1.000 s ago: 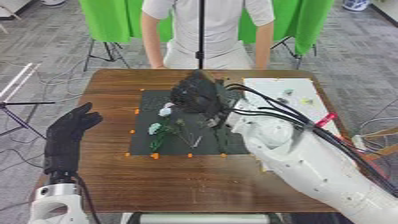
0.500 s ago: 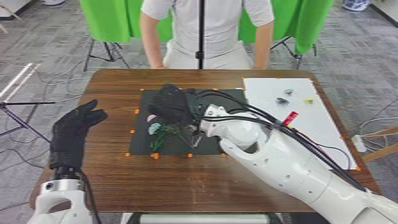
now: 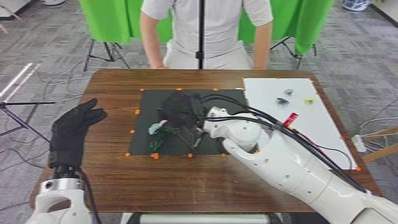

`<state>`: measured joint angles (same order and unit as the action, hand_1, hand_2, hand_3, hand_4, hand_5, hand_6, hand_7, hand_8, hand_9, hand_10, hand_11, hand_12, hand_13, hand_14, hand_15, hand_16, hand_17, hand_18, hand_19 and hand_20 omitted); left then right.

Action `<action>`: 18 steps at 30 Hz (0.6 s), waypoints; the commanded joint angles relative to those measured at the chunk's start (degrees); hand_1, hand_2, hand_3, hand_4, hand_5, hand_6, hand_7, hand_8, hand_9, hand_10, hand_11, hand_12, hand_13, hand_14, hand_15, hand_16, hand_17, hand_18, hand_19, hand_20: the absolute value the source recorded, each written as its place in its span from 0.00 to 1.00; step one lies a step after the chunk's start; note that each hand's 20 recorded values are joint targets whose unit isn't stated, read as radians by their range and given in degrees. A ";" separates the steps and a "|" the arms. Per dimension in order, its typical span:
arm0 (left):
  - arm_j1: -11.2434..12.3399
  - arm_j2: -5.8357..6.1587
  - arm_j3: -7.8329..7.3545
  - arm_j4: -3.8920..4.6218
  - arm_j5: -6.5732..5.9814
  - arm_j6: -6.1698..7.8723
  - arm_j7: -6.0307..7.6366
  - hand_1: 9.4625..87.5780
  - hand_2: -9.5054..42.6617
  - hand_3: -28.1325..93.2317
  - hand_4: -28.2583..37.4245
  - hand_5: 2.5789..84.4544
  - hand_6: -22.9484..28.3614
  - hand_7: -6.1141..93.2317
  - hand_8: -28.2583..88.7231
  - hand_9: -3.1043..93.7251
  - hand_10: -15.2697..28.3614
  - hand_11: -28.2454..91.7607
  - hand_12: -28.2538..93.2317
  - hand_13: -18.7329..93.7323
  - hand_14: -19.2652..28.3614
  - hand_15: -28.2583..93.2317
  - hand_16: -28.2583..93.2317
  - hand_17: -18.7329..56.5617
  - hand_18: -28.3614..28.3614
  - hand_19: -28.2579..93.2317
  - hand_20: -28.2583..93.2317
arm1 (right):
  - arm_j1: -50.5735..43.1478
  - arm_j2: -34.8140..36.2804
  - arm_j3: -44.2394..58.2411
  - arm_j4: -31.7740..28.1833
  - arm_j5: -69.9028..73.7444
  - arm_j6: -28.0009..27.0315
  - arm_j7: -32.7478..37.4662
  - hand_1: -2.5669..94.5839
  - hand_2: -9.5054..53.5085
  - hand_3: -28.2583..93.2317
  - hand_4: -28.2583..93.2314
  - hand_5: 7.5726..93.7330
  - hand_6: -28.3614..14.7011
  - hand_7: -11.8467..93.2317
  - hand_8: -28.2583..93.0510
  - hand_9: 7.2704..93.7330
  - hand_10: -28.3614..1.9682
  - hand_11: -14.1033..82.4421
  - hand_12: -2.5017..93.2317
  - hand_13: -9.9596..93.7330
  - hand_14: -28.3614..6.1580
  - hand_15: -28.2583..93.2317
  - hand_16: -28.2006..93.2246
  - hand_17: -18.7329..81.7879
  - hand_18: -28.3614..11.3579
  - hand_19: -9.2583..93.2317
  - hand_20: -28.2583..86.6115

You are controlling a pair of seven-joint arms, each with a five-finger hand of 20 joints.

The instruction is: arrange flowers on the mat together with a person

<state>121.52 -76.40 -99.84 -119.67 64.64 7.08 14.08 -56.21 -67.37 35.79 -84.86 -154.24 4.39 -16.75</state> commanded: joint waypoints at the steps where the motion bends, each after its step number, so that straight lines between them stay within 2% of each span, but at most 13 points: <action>1: 0.43 -0.55 -0.20 0.38 0.22 -0.65 -0.68 0.20 0.24 0.77 0.06 0.58 0.56 0.22 0.20 0.55 0.69 0.43 0.36 0.52 0.82 0.44 0.24 0.30 0.74 0.33 0.36 | -1.12 0.78 1.14 -0.81 -1.18 -3.85 -0.16 0.62 0.00 0.77 0.02 0.80 0.79 0.33 0.22 0.94 0.75 0.18 0.32 0.95 0.83 0.78 0.52 0.72 0.31 1.00 0.76; 12: 0.70 -0.68 -0.29 0.24 0.13 -0.59 -0.41 0.20 0.24 0.77 0.06 0.58 0.56 0.22 0.20 0.55 0.69 0.43 0.36 0.52 0.82 0.44 0.24 0.30 0.74 0.33 0.36 | -1.43 1.64 1.55 -1.65 -1.78 -5.41 -0.56 0.60 0.00 0.77 0.02 0.77 0.79 0.32 0.22 0.92 0.73 0.18 0.32 0.95 0.84 0.78 0.52 0.72 0.31 1.00 0.76; 18: 0.95 -0.82 -0.28 0.14 0.19 -0.58 -0.32 0.20 0.24 0.77 0.06 0.58 0.56 0.22 0.20 0.55 0.68 0.43 0.36 0.52 0.82 0.44 0.24 0.30 0.74 0.33 0.36 | -1.42 1.99 1.95 -2.04 -2.26 -6.98 -0.59 0.56 0.00 0.79 0.01 0.74 0.80 0.33 0.21 0.89 0.73 0.20 0.30 0.95 0.84 0.78 0.52 0.72 0.32 1.00 0.75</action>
<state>121.64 -76.58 -99.97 -119.67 64.64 6.99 14.05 -57.86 -66.10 37.08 -85.93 -154.94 -0.65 -17.01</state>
